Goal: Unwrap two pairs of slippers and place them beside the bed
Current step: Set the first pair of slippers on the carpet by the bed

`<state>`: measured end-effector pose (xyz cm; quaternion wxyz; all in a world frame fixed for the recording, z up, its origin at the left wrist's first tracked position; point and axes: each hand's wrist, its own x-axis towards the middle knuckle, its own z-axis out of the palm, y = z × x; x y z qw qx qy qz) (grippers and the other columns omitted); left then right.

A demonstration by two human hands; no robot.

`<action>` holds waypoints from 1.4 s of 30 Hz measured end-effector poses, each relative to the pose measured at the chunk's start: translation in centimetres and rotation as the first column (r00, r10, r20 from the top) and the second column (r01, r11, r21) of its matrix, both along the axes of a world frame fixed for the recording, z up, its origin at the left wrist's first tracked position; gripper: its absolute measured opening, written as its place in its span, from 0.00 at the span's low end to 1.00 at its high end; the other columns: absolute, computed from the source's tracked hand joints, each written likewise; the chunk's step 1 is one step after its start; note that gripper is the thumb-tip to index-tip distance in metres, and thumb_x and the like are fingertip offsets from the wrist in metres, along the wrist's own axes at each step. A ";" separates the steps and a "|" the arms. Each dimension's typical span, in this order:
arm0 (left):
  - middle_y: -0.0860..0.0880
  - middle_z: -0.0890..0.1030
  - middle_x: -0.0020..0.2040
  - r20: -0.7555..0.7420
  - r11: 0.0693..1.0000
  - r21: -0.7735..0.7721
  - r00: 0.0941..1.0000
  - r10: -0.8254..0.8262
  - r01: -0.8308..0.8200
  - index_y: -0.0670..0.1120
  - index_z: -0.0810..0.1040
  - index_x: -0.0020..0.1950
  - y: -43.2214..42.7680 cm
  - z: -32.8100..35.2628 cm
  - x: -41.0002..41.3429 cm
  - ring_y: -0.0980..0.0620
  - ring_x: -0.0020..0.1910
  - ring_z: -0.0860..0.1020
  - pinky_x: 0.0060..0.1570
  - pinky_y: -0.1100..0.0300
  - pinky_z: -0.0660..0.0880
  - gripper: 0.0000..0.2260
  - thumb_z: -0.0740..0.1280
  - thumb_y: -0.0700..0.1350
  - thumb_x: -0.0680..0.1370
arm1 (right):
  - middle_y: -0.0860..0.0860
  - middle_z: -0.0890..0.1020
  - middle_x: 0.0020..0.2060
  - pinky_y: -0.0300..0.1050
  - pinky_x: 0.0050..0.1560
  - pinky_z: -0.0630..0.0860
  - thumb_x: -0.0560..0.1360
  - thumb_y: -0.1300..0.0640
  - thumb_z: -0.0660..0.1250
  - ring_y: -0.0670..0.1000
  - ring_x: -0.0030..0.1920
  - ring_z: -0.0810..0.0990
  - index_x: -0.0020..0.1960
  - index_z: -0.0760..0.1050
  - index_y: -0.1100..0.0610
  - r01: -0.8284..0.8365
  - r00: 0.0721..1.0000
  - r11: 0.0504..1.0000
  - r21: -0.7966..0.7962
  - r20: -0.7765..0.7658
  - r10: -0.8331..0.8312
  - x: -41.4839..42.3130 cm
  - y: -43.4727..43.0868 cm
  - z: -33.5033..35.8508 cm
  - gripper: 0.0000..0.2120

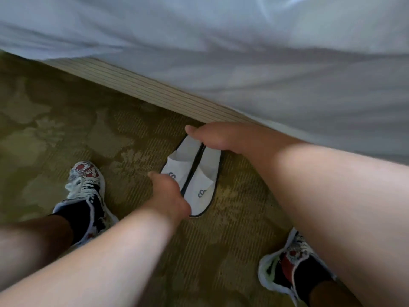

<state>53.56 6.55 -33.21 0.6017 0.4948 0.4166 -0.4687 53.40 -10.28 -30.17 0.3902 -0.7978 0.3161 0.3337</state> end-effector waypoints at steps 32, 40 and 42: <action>0.45 0.70 0.74 0.922 0.888 0.025 0.331 -0.198 0.460 0.46 0.69 0.74 2.4 45.1 -12.7 0.45 0.71 0.69 0.66 0.52 0.64 0.33 0.50 0.67 0.80 | 0.53 0.71 0.71 0.52 0.69 0.67 0.74 0.35 0.63 0.54 0.70 0.69 0.74 0.66 0.51 0.685 0.472 0.683 -0.252 0.868 -0.153 -26.7 16.3 44.0 0.33; 0.48 0.69 0.75 0.981 0.783 -0.022 0.163 -0.101 0.622 0.52 0.67 0.75 1.6 52.7 -21.6 0.46 0.72 0.67 0.64 0.54 0.62 0.31 0.51 0.68 0.78 | 0.51 0.72 0.70 0.52 0.68 0.68 0.73 0.38 0.66 0.53 0.70 0.69 0.72 0.68 0.50 0.858 0.284 0.465 -0.216 0.955 -0.081 -37.0 18.1 52.2 0.32; 0.50 0.68 0.75 0.990 0.749 -0.049 0.131 -0.051 0.661 0.53 0.67 0.76 1.4 54.2 -23.9 0.48 0.73 0.66 0.62 0.57 0.61 0.30 0.52 0.67 0.79 | 0.52 0.72 0.70 0.53 0.69 0.68 0.73 0.39 0.66 0.52 0.69 0.69 0.72 0.68 0.51 0.881 0.270 0.416 -0.225 0.962 -0.051 -39.2 18.3 53.6 0.31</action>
